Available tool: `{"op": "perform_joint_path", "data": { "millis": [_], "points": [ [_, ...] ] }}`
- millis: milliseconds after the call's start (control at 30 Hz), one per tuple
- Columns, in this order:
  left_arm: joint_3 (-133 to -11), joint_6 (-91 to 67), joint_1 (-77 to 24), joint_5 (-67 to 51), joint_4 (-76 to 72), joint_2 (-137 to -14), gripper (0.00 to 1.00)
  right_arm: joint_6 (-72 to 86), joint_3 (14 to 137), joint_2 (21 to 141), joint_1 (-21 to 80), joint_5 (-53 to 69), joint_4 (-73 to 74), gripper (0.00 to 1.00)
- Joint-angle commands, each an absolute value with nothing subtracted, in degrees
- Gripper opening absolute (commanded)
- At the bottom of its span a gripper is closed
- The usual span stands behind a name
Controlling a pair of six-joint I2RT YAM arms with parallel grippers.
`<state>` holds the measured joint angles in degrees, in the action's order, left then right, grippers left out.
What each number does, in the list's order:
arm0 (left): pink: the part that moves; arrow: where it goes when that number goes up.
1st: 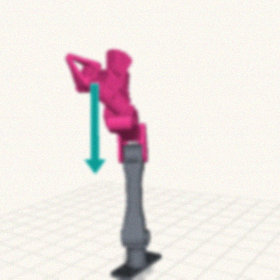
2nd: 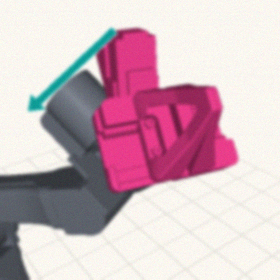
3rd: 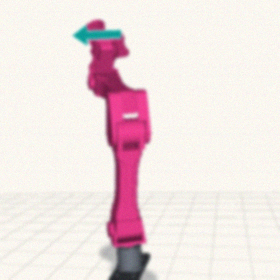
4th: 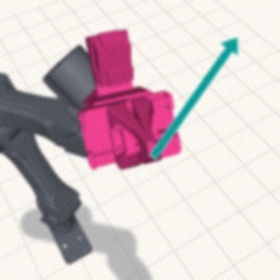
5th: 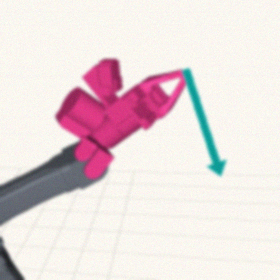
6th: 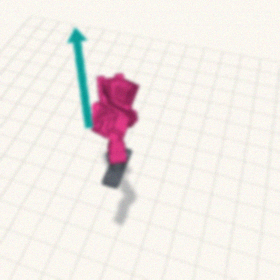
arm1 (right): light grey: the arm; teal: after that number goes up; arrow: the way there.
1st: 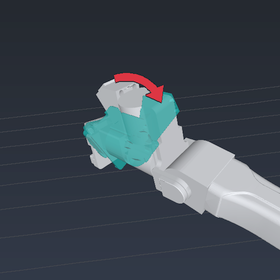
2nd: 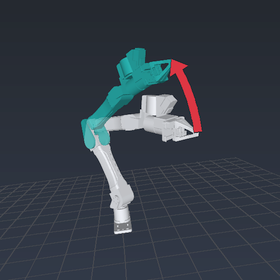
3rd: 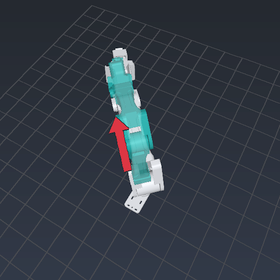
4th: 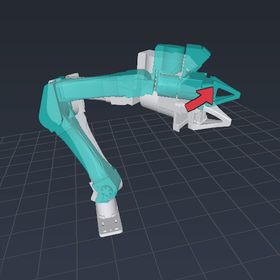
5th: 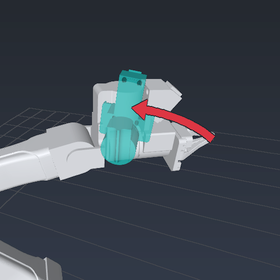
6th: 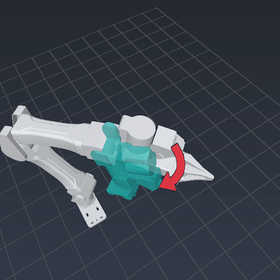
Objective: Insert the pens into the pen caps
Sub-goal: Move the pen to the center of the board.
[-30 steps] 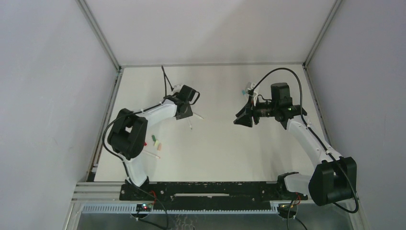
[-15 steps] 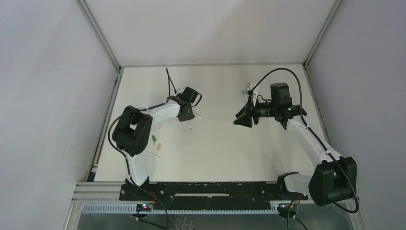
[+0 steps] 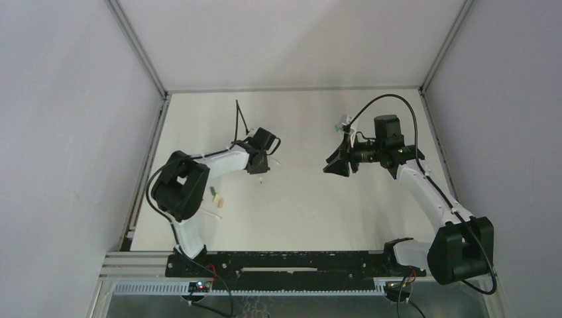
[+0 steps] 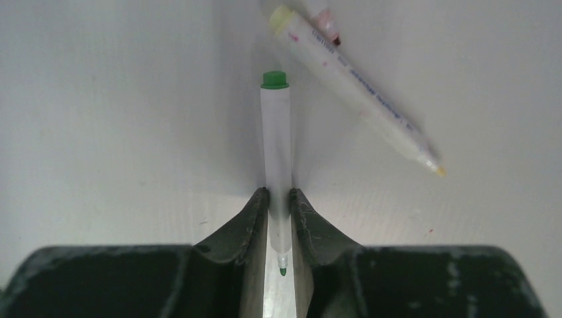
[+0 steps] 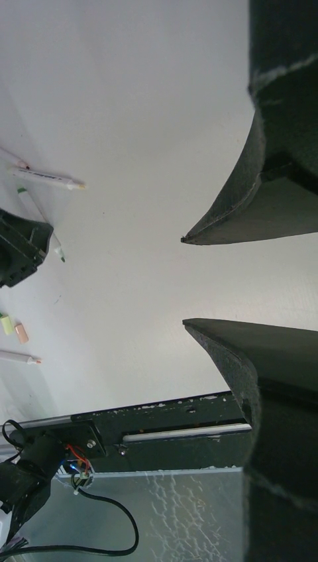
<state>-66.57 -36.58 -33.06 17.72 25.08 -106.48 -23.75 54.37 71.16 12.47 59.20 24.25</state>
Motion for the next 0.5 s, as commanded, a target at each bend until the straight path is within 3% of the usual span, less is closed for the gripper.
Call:
{"op": "perform_joint_path", "data": {
  "millis": [0,200,467],
  "points": [
    [-60.1,-33.4,-34.0,17.4,25.3,-102.6,0.21,-24.8,55.6,70.7,13.0,59.7,23.8,0.51],
    [-52.4,-31.3,-36.8,17.8,24.6,-96.6,0.15,-24.7,55.6,70.7,12.8,59.6,23.9,0.51],
    [-43.7,-31.6,-42.0,15.6,24.0,-88.2,0.16,-24.8,55.5,70.9,12.9,59.8,23.9,0.51]
  ]
}}
